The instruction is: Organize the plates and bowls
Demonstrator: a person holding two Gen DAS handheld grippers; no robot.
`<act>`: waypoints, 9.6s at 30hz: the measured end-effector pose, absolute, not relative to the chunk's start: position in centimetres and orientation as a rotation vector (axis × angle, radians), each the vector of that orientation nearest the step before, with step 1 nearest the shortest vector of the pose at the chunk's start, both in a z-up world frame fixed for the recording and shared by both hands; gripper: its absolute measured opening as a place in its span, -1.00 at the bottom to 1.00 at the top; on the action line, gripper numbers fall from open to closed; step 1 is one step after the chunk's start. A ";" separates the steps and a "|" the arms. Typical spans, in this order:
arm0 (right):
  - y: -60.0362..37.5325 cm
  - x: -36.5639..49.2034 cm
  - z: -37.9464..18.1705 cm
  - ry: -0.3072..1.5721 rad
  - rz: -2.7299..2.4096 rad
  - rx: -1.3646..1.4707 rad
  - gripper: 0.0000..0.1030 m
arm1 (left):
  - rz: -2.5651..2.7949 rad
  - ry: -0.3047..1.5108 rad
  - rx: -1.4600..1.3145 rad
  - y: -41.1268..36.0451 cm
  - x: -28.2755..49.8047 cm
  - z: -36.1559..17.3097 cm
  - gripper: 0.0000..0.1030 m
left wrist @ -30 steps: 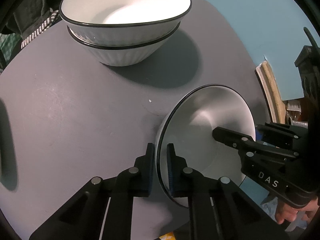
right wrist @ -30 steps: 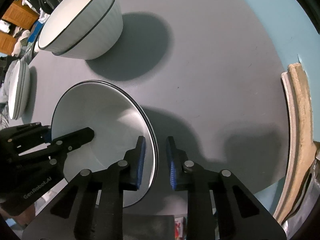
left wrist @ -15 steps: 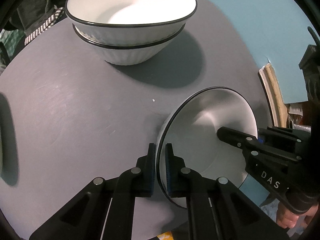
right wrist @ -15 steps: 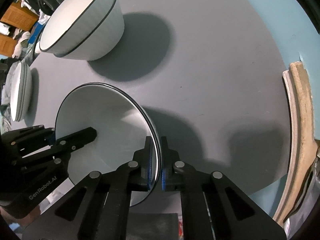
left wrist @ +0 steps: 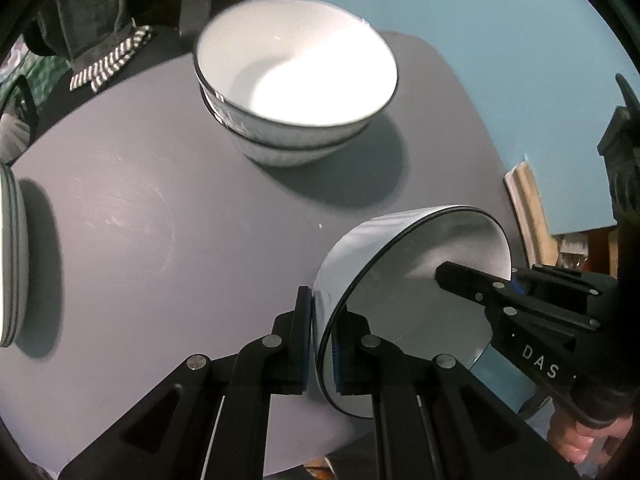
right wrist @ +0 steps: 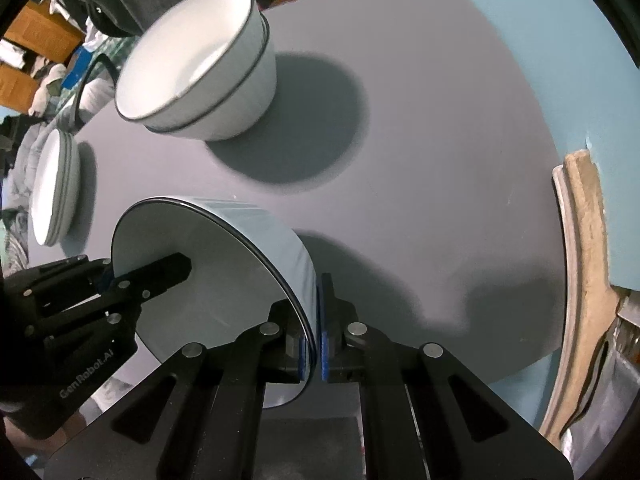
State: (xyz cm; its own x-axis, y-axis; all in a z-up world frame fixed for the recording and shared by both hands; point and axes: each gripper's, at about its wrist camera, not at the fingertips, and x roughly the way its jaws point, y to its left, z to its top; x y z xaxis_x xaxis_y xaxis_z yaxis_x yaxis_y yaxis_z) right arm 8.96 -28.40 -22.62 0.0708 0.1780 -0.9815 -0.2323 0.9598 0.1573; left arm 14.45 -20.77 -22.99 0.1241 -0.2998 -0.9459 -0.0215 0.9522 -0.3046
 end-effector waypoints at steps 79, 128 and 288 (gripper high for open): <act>-22.4 20.2 -17.6 1.468 0.313 -0.157 -0.32 | -0.067 1.476 -0.213 -14.6 26.1 -19.3 -0.71; -26.5 18.4 -13.7 1.394 0.336 -0.204 0.17 | -0.097 1.405 -0.447 -11.7 22.5 -15.7 0.20; -14.4 16.2 -22.7 1.707 0.721 -0.090 -0.56 | -0.032 1.517 -0.736 -4.0 16.3 -21.1 -0.46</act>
State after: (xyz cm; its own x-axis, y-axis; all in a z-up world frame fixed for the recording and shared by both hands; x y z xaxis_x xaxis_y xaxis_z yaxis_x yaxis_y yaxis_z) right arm 16.19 -14.36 -22.73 -0.2776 0.3161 -0.9072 -0.4302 0.8035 0.4116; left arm 16.25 -3.97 -21.13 0.0975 -0.4565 -0.8843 -0.4194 0.7870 -0.4525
